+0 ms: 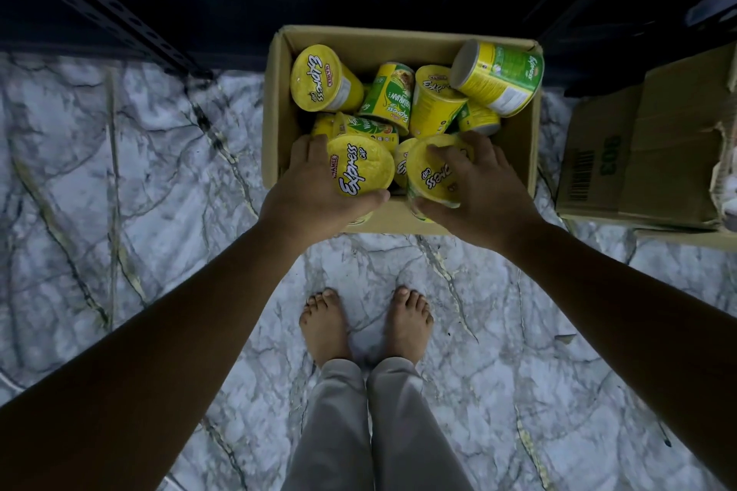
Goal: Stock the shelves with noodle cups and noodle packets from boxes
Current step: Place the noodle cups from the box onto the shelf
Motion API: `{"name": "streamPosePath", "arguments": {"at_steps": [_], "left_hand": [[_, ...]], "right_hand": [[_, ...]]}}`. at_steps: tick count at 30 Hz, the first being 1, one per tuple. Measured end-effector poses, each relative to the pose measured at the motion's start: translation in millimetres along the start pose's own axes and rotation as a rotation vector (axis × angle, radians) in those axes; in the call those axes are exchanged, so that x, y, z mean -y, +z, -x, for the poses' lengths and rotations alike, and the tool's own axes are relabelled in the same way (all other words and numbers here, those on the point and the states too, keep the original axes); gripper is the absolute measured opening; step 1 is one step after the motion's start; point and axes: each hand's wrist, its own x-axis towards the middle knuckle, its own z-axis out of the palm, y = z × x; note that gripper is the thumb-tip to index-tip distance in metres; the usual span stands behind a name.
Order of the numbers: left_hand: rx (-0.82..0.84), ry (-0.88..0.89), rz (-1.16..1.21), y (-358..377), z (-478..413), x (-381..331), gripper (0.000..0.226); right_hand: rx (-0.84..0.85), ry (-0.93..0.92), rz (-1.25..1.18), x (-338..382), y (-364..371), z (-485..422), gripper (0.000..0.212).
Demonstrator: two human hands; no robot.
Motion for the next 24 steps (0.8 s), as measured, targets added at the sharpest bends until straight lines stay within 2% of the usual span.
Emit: {"name": "streamPosePath", "arguments": {"at_steps": [4, 8, 12, 15, 24], "left_hand": [[0.132, 0.058, -0.088, -10, -10, -4, 0.127], [0.235, 0.095, -0.188, -10, -10, -11, 0.119], [0.158, 0.044, -0.16, -5, -8, -12, 0.111], [0.051, 0.085, -0.142, 0, 3, -17, 0.109], [0.038, 0.148, -0.203, 35, 25, -6, 0.118]], "right_hand": [[0.018, 0.003, -0.103, 9, -3, 5, 0.099], [0.029, 0.045, -0.107, 12, 5, 10, 0.105], [0.028, 0.093, -0.127, 18, 3, 7, 0.104], [-0.012, 0.073, -0.08, 22, 1, 12, 0.103], [-0.077, -0.002, -0.023, 14, 28, 39, 0.103]]}}
